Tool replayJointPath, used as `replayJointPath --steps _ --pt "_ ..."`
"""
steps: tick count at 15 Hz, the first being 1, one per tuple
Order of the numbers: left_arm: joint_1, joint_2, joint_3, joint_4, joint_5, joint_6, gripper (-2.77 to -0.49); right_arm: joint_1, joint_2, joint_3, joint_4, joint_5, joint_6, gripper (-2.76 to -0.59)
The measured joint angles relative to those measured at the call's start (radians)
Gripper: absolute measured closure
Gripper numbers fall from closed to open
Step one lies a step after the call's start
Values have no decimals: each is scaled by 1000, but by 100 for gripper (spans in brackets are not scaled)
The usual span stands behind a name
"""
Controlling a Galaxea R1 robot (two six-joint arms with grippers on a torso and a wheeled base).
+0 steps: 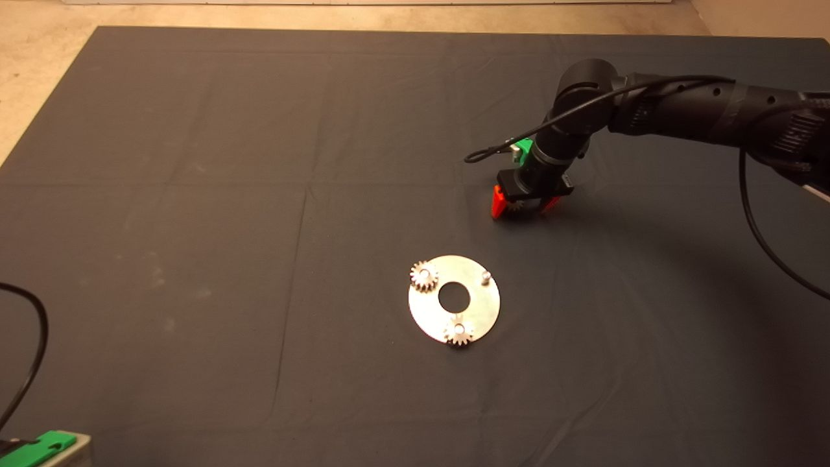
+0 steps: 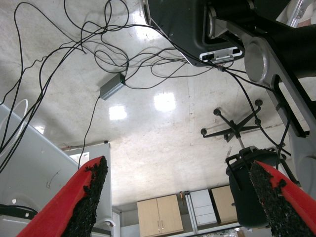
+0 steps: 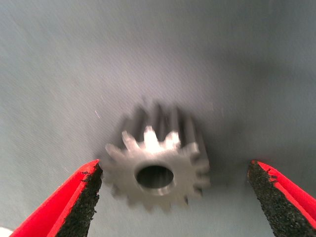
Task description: Install three planetary gears onto the carrier pins
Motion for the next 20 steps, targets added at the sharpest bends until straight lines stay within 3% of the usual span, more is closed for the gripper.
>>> replayJointPath --steps 2,3,9,16,20 --pt "0 0 0 0 0 0 -204 7 12 -3 -2 31 -7 -206" --pt "0 0 0 0 0 0 -204 10 17 -3 -2 36 -9 -196" --pt "0 -3 0 0 0 0 -204 17 19 -2 -2 33 -9 -180" --pt "0 -6 0 0 0 0 -204 17 19 -2 -2 17 -13 -153" --pt "0 -53 0 -1 0 33 -204 16 19 -2 -2 14 -13 -138"
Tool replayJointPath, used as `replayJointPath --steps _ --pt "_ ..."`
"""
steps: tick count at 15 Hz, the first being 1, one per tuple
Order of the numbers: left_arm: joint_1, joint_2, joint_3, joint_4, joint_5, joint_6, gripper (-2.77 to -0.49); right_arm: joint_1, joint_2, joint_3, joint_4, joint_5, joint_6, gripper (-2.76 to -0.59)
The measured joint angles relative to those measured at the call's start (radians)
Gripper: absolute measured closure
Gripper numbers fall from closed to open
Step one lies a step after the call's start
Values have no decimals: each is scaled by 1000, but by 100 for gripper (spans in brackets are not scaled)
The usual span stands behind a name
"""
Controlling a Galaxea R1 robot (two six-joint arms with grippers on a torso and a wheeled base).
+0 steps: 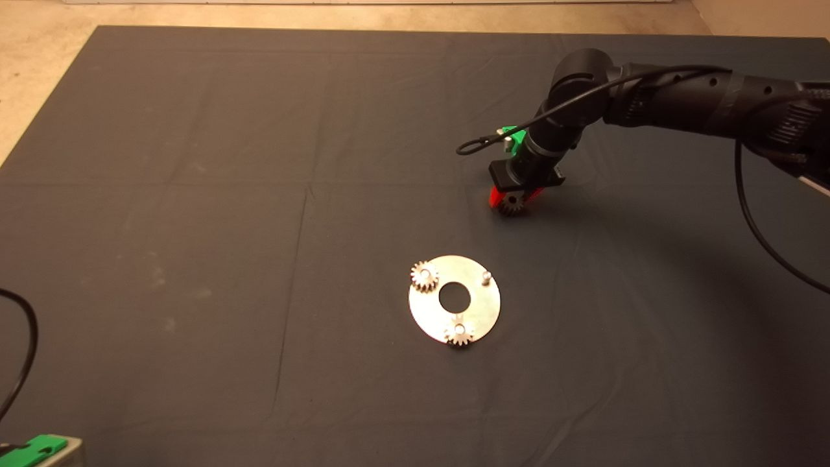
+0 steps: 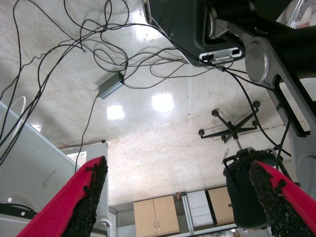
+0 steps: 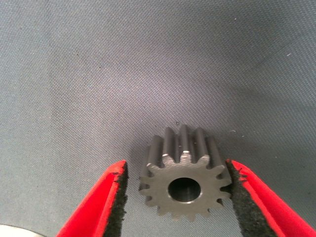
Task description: Install three planetary gears onto the carrier pins
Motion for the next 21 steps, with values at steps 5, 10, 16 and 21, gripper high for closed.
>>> replayJointPath --steps 5,10,16,21 --pt "0 -108 0 0 0 91 -204 0 0 0 0 -3 0 -123" --pt "0 -197 0 0 0 158 -204 0 0 0 0 -7 0 -115" --pt "0 -216 0 0 0 178 -204 -1 0 3 0 -22 0 -112" --pt "0 -195 0 0 0 176 -204 -5 0 69 0 -65 1 -106"
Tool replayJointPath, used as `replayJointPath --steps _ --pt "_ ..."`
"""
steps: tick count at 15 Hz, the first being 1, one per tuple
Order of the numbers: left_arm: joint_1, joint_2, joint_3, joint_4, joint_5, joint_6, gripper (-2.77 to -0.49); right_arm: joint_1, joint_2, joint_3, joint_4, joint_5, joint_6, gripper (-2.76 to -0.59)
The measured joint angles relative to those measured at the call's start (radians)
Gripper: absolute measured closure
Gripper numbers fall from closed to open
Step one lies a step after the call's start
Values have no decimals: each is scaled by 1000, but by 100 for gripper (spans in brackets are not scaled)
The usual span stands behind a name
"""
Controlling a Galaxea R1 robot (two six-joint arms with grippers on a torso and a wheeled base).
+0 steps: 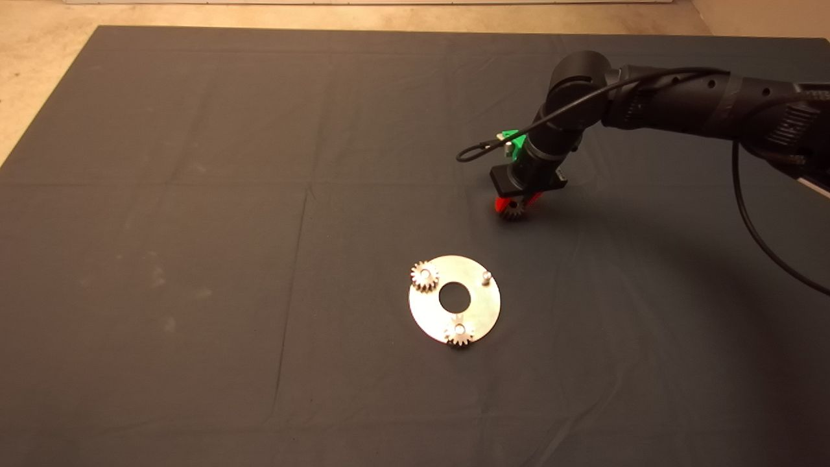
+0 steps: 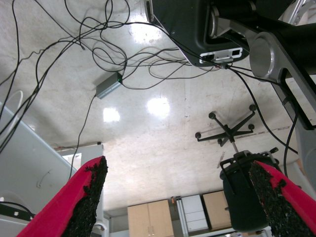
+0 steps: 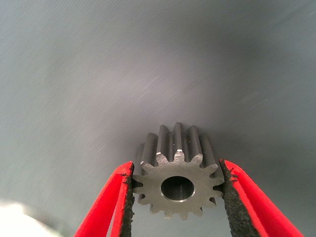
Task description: Install three planetary gears onto the carrier pins
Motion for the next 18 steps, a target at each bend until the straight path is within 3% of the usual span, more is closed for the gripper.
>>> replayJointPath --steps 2,5,6,7,8,9,14,18 --pt "0 48 0 0 0 -23 -204 6 6 11 1 -6 0 -106" --pt "0 103 0 0 -2 -54 -204 55 10 34 17 -31 0 -106" --pt "0 108 0 0 -2 -59 -204 97 10 44 24 -59 0 -105" --pt "0 114 0 0 -1 -63 -204 108 10 49 25 -71 0 -105" --pt "0 119 0 0 -1 -69 -204 121 14 63 41 -104 0 -105" --pt "0 122 0 0 -2 -71 -204 119 19 69 56 -113 0 -105" --pt "0 129 0 0 -1 -77 -204 117 71 111 74 -109 2 -105" --pt "0 129 0 0 -1 -80 -204 117 78 165 109 -112 27 -105"
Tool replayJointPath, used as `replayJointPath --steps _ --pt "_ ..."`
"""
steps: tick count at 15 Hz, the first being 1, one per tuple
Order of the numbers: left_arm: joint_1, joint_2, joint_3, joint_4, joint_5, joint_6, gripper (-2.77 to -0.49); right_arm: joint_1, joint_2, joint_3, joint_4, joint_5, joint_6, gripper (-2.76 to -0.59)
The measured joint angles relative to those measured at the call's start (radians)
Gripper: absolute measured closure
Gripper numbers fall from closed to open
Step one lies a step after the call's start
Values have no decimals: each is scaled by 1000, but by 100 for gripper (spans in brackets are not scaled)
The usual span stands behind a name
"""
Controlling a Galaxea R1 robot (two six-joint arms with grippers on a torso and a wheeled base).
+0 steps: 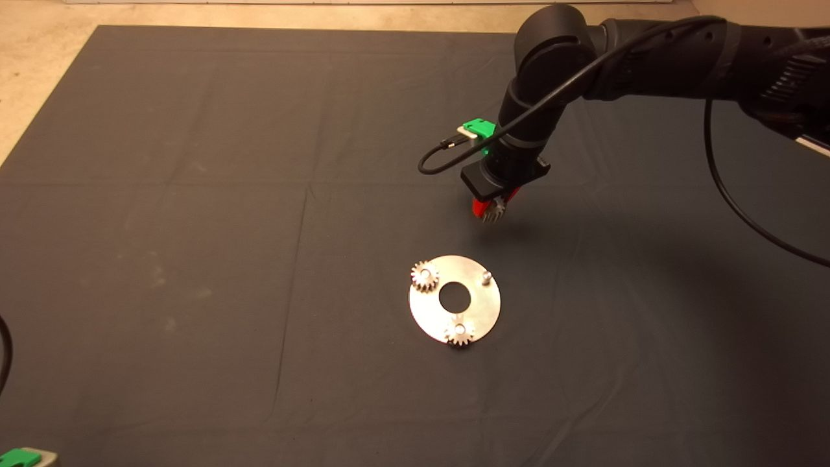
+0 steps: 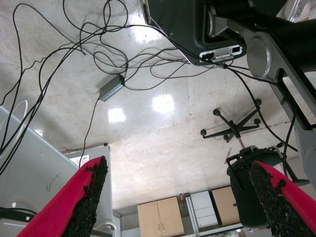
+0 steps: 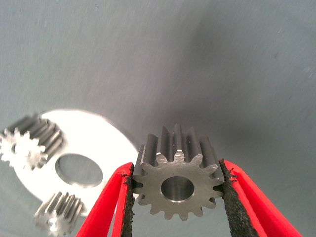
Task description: Install three planetary gears onto the carrier pins
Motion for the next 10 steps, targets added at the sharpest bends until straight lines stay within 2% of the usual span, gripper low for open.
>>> replayJointPath --steps 1,4,5,7,10 --pt "0 0 0 0 0 0 -204 0 0 4 2 0 0 -105" --pt "0 0 0 0 0 -1 -204 -1 0 71 20 0 49 -105" --pt "0 0 0 0 0 -1 -204 -8 0 111 21 0 70 -105" --pt "0 0 0 0 0 -1 -204 -34 0 177 33 0 103 -105" --pt "0 -1 0 0 0 -1 -204 -75 -3 216 36 -1 125 -105"
